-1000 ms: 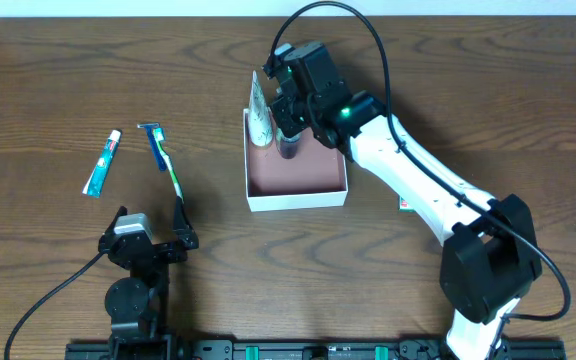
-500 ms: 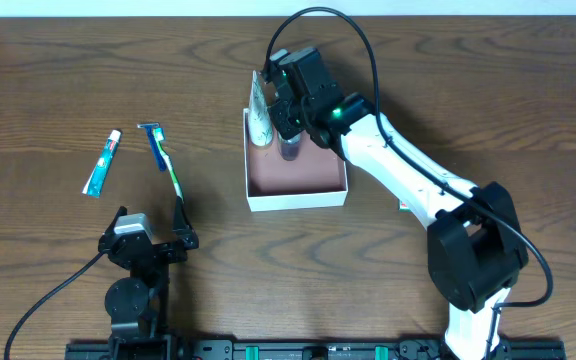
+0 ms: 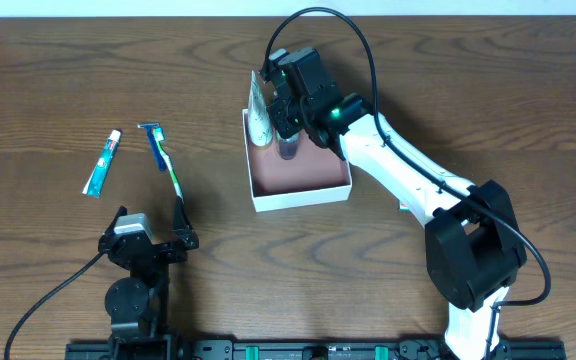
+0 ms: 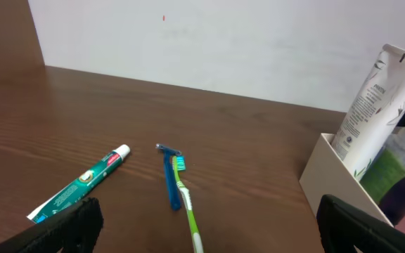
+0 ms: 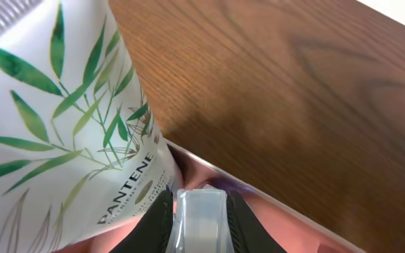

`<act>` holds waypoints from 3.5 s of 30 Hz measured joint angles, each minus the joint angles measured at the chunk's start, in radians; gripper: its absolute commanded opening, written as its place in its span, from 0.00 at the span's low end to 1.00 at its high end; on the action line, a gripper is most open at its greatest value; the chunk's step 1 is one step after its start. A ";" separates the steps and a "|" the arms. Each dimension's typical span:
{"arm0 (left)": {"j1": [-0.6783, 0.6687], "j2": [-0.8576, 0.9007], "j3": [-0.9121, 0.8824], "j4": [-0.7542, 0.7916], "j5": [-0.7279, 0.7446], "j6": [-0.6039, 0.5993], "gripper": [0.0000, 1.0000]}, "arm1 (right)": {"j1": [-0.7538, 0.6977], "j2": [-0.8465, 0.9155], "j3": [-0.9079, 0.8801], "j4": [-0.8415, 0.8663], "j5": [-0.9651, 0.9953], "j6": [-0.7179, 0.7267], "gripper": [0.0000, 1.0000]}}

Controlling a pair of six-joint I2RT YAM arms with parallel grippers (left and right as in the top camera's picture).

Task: Pack container
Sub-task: 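Grasp the soap pump bottle and place it in the box beside the tube, then release the bottle and move the right gripper to the Dettol soap bar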

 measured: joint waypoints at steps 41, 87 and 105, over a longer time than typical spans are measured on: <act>0.000 0.000 0.000 0.000 0.000 0.000 0.98 | -0.061 -0.370 0.019 -0.587 0.052 0.194 0.68; 0.000 0.000 0.000 0.000 0.000 0.000 0.98 | -0.085 -0.320 -0.426 -0.378 0.115 0.444 0.65; 0.000 0.000 0.000 0.000 0.000 0.000 0.98 | -0.085 -0.320 -0.413 -0.372 0.105 0.445 0.69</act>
